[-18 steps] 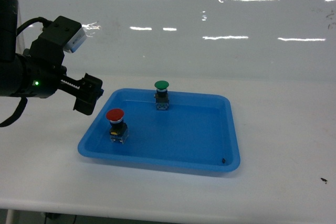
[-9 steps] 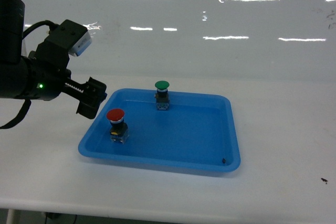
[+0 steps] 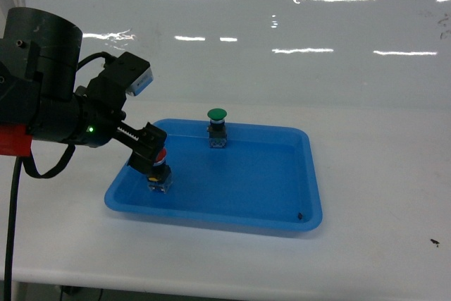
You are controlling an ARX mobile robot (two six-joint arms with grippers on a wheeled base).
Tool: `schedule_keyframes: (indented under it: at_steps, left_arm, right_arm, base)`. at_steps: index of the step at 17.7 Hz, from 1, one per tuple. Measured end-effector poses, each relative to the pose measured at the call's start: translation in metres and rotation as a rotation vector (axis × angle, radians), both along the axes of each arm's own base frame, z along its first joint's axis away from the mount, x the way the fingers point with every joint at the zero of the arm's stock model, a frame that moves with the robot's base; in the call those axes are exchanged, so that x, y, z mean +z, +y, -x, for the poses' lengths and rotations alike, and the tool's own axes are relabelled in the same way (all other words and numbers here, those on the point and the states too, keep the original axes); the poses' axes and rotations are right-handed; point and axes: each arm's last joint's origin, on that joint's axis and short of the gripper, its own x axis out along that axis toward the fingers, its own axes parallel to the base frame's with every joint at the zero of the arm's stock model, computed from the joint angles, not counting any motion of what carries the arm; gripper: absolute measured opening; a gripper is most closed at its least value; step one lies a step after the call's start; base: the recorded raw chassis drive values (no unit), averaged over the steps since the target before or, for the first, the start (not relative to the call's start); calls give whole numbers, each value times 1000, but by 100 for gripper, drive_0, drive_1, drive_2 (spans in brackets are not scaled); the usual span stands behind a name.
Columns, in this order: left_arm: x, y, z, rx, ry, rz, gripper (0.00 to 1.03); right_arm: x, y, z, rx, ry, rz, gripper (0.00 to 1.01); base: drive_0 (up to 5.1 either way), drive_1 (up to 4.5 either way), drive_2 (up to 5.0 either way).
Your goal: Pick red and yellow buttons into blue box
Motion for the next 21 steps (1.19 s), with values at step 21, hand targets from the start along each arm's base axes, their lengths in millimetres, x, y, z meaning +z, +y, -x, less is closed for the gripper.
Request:
schedule_keyframes:
  at_steps: [21]
  left_arm:
    - [-48,-10,-21,25,115,-39,98]
  right_arm:
    - [0,0,0,0,0,0,27]
  base:
    - [0,0,0]
